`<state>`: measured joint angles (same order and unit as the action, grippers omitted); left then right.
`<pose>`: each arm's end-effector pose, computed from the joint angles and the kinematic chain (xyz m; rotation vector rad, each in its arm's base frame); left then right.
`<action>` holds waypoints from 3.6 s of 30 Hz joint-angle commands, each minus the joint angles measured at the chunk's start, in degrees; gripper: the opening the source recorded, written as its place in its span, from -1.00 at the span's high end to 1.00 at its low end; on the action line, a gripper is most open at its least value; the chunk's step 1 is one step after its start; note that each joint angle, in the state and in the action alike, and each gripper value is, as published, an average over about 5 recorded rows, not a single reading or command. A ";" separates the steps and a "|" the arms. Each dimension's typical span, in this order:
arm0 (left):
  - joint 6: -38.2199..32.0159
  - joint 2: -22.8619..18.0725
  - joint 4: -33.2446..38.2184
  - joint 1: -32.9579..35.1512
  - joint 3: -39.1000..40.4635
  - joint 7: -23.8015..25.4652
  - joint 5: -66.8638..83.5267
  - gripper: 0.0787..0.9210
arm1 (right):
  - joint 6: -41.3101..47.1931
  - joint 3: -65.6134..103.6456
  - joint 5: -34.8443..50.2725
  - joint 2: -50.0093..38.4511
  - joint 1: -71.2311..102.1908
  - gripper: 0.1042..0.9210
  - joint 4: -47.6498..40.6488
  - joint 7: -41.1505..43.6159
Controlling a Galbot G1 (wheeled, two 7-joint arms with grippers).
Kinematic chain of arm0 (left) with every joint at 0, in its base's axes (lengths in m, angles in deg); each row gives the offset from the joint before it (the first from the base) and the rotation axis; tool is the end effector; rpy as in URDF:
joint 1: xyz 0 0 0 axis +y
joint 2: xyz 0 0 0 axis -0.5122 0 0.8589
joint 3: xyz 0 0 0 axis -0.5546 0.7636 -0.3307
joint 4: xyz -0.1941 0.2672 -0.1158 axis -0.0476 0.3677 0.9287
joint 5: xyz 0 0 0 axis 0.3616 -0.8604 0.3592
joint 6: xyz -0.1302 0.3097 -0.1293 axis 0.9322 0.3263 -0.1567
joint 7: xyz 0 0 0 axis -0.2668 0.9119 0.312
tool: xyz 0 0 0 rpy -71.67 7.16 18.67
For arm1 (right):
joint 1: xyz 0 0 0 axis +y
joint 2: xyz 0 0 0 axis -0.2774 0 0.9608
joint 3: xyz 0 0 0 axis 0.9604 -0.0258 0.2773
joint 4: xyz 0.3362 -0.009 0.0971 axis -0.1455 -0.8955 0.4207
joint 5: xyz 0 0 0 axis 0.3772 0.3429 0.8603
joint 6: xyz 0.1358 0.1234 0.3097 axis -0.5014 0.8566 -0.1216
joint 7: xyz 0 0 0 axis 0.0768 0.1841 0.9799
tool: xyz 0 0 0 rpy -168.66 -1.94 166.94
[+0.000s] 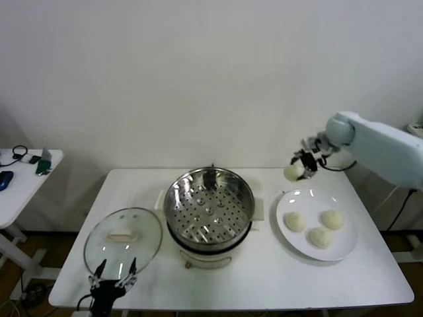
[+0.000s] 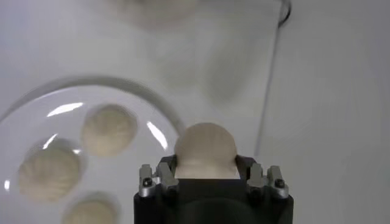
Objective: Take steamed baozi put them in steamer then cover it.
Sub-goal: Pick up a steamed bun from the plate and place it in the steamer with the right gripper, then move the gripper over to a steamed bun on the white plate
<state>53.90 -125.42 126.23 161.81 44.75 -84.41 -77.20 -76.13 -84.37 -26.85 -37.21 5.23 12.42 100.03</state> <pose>0.1137 0.0773 -0.3630 0.1000 -2.7933 -0.0030 0.5910 -0.0696 -0.0053 1.5138 -1.3247 1.8373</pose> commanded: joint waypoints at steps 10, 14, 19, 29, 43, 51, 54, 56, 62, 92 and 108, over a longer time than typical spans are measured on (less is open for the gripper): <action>0.13 0.66 1.20 0.30 0.14 -0.07 0.07 -0.77 | -13.78 -7.58 -0.93 13.89 -15.06 -0.34 22.61 -1.23; -0.14 0.64 1.34 0.15 -0.14 -0.14 -0.98 -0.77 | -16.02 -7.72 -4.65 18.16 -10.64 -0.34 18.27 -1.71; -0.53 0.61 1.30 0.10 -0.44 -0.32 -1.76 -0.77 | -18.97 -7.70 -10.09 22.04 -5.12 -0.34 9.43 -2.85; -0.81 0.37 0.67 -0.31 -0.28 -0.37 -2.42 -0.77 | -20.38 -6.92 -17.55 24.46 2.50 -0.34 1.12 -5.52; -1.38 0.33 -0.22 -0.19 -0.33 -0.78 -2.53 -0.77 | -21.68 -5.63 -20.40 27.02 8.10 -0.36 -6.48 -6.65; -1.46 0.36 -0.15 -0.10 -0.40 -1.22 -2.63 -0.77 | -22.28 -5.35 -17.99 27.78 8.06 -0.61 -7.64 -6.82; -1.42 0.39 0.10 0.08 -0.40 -1.19 -2.73 -0.77 | -22.06 -6.47 -10.51 26.72 4.78 -0.73 -5.34 -4.68; -1.37 0.39 0.24 0.15 -0.31 -1.14 -2.92 -0.77 | -21.51 -7.65 -4.73 25.38 1.14 -0.75 -3.04 -2.56; -1.25 0.39 0.62 0.10 0.43 -0.93 -3.82 -0.77 | -12.23 -16.22 17.48 16.00 -13.85 -0.76 4.24 6.24; -2.66 0.38 0.56 -0.21 0.08 -0.97 -3.88 -0.77 | 27.22 -16.43 11.51 -9.67 10.92 -0.76 8.58 -10.57; -3.14 0.05 -0.01 0.27 -0.10 -1.12 -3.91 -0.77 | 24.52 -3.05 7.54 -2.80 23.63 -0.76 -4.57 -9.44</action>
<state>50.79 -125.30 126.28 162.07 44.69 -85.51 -81.13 -52.07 -92.55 -17.94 -41.59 22.62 12.43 90.77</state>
